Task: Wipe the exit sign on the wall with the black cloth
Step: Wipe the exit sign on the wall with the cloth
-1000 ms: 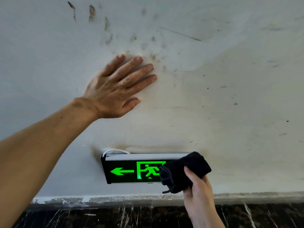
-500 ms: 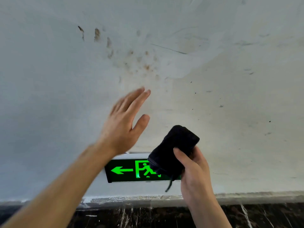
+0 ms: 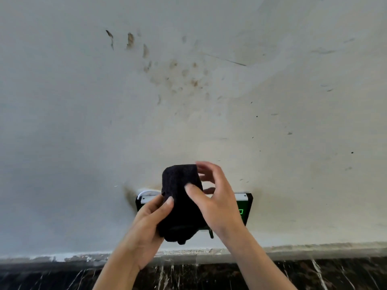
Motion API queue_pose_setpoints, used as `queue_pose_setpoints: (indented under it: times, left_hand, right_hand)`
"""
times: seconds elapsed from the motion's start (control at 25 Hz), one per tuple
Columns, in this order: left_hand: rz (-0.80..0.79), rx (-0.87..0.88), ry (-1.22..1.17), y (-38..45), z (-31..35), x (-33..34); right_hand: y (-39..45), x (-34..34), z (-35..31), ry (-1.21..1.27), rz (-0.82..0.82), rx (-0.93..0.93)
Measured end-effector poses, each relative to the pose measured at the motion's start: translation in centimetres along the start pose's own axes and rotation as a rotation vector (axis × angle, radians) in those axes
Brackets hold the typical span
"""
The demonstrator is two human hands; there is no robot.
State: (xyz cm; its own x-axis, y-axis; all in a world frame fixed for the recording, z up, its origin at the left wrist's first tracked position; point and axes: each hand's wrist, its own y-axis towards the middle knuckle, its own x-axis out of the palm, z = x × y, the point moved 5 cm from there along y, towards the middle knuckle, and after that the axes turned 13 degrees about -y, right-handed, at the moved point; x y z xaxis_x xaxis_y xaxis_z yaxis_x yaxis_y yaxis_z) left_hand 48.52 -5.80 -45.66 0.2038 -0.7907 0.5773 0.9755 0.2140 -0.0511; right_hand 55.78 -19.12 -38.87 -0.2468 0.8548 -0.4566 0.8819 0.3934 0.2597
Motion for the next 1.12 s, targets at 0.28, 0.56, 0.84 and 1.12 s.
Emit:
queue_pose_setpoints:
  times: [0.28, 0.56, 0.84, 1.12]
  left_hand:
    - [0.367, 0.098, -0.152, -1.8, 1.2, -6.0]
    - [0.688, 0.359, -0.096, -3.5, 3.5, -12.2]
    - [0.946, 0.486, 0.673, -2.7, 2.6, -13.5]
    - [0.735, 0.515, 0.808, 1.0, -0.3, -11.0]
  right_hand:
    - [8.0, -3.0, -4.7, -0.825, 0.61, -0.64]
    - [12.5, -2.4, -1.7, -1.18, 0.712, -0.877]
    - [12.6, -2.4, -1.6, -1.13, 0.805, -0.93]
    - [12.6, -2.2, -1.8, -1.137, 0.842, -0.942]
